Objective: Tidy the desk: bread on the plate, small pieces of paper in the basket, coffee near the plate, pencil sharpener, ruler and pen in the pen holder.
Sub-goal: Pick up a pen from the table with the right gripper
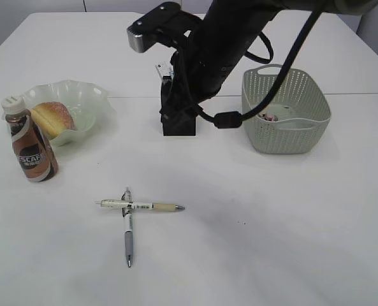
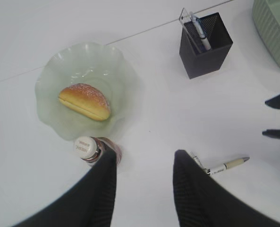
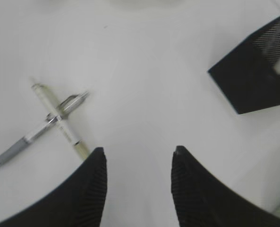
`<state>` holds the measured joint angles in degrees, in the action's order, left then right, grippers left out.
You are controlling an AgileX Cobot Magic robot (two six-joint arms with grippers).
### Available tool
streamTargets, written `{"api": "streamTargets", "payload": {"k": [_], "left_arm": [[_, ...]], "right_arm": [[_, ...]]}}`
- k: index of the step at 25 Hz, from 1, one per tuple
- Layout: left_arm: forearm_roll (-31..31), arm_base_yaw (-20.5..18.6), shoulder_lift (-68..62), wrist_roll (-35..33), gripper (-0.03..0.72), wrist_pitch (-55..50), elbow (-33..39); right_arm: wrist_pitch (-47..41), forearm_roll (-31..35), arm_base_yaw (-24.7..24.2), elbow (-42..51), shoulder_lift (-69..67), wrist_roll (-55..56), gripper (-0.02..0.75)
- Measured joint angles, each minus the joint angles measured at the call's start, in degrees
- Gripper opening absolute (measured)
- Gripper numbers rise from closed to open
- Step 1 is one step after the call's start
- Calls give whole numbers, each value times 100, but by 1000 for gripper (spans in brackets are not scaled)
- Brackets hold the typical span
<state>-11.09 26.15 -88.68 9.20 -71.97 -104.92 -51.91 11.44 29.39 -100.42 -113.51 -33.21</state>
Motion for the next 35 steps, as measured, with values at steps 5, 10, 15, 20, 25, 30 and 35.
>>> {"api": "streamTargets", "payload": {"k": [5,10,15,20,25,30,35], "left_arm": [[-82,0,386,0,298,-21,0],[-104,0,709,26,298,-21,0],[-104,0,891,41,298,-32,0],[-143,0,1000,41,298,-32,0],[-203,0,1045,51,298,-42,0],[-216,0,1045,53,298,-42,0],[-229,0,1045,63,298,-42,0]], "right_arm": [[-831,681,114,0,0,-1664,333],[-886,789,457,-12,-143,-2198,333],[-865,699,775,-12,-488,-2334,333],[-616,630,815,-12,-810,-2331,375],[-326,460,815,-12,-1040,-2344,419],[-194,116,815,-108,-1370,-2383,423],[0,82,815,-298,-1531,-2401,424]]}}
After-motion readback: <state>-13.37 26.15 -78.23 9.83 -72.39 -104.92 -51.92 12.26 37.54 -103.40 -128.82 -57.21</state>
